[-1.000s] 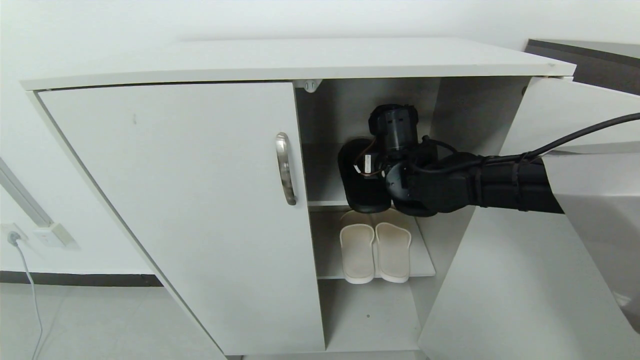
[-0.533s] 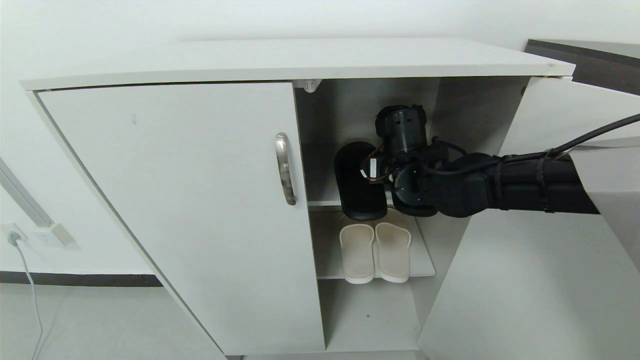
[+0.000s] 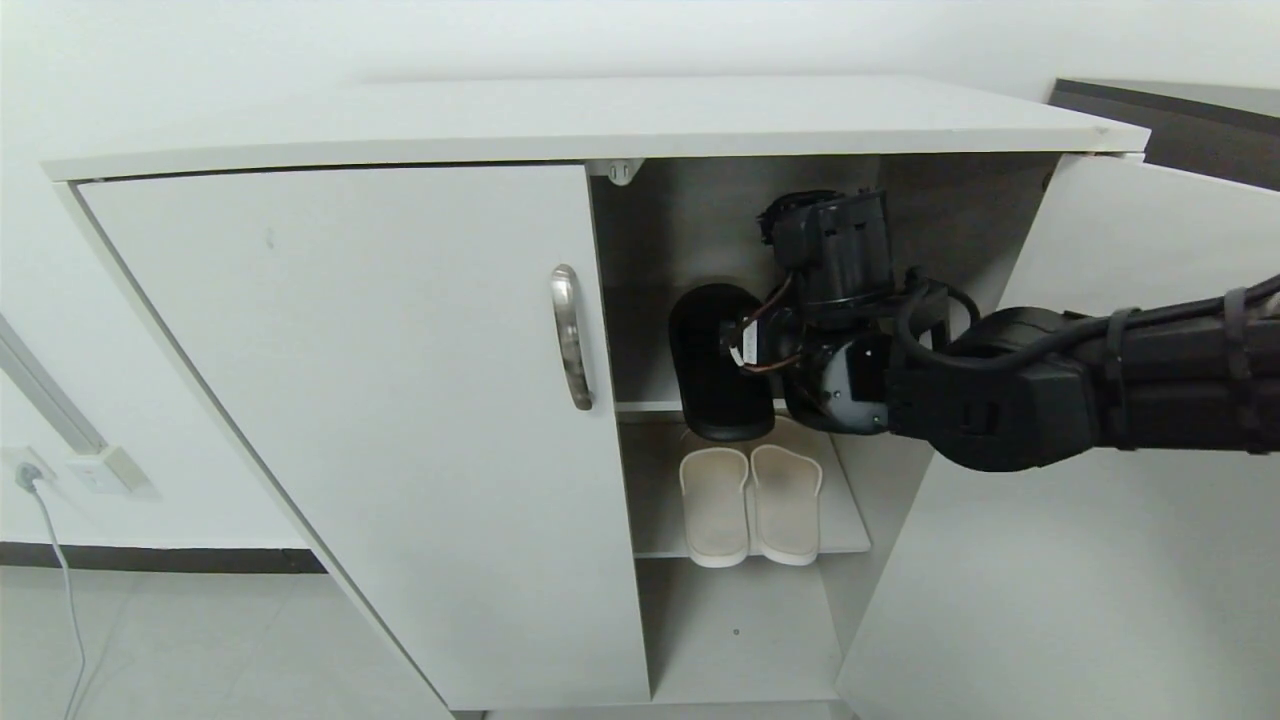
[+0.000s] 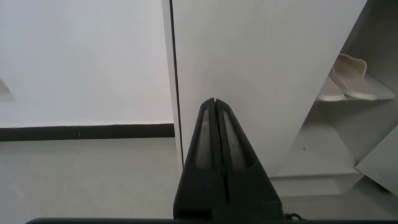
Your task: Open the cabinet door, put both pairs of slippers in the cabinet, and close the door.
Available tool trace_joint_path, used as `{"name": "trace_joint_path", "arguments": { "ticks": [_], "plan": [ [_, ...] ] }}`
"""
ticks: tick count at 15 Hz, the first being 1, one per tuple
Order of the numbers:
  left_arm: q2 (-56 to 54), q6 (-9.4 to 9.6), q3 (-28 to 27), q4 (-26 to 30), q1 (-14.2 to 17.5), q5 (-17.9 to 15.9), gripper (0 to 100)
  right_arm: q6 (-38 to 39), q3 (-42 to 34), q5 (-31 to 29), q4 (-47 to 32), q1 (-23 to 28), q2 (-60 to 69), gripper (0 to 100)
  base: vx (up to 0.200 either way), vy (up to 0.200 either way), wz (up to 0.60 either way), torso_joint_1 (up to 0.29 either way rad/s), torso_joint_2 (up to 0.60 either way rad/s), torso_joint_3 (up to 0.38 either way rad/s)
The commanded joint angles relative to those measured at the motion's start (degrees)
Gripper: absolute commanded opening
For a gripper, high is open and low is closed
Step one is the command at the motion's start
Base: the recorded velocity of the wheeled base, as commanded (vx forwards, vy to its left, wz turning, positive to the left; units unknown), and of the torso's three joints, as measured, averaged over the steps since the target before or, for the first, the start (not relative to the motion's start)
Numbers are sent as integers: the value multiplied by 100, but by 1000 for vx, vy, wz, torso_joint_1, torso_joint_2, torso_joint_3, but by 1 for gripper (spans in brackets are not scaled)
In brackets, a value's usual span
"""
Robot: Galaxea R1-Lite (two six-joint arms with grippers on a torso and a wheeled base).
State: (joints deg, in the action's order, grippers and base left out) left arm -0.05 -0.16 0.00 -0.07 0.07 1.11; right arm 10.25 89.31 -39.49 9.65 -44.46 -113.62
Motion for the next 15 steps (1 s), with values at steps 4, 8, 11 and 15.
{"name": "trace_joint_path", "arguments": {
  "ticks": [4, 8, 11, 15],
  "plan": [
    [5, -2, 0, -1, 1, 3, 0, 205, -2234, 160, 880, -634, 1360, 100, 0, 0, 0, 0, 0, 0],
    [5, -11, 0, -1, 1, 3, 0, 153, -3895, 407, 2269, -986, 1852, 100, 0, 0, 0, 0, 0, 0],
    [5, -11, 0, -1, 1, 12, 0, 144, -4299, 486, 2858, -1012, 1852, 0, 0, 0, 0, 0, 0, 0],
    [5, -11, 0, -1, 1, 12, 0, 170, -4378, 503, 2867, -1153, 1896, 0, 0, 0, 0, 0, 0, 0]
  ]
}}
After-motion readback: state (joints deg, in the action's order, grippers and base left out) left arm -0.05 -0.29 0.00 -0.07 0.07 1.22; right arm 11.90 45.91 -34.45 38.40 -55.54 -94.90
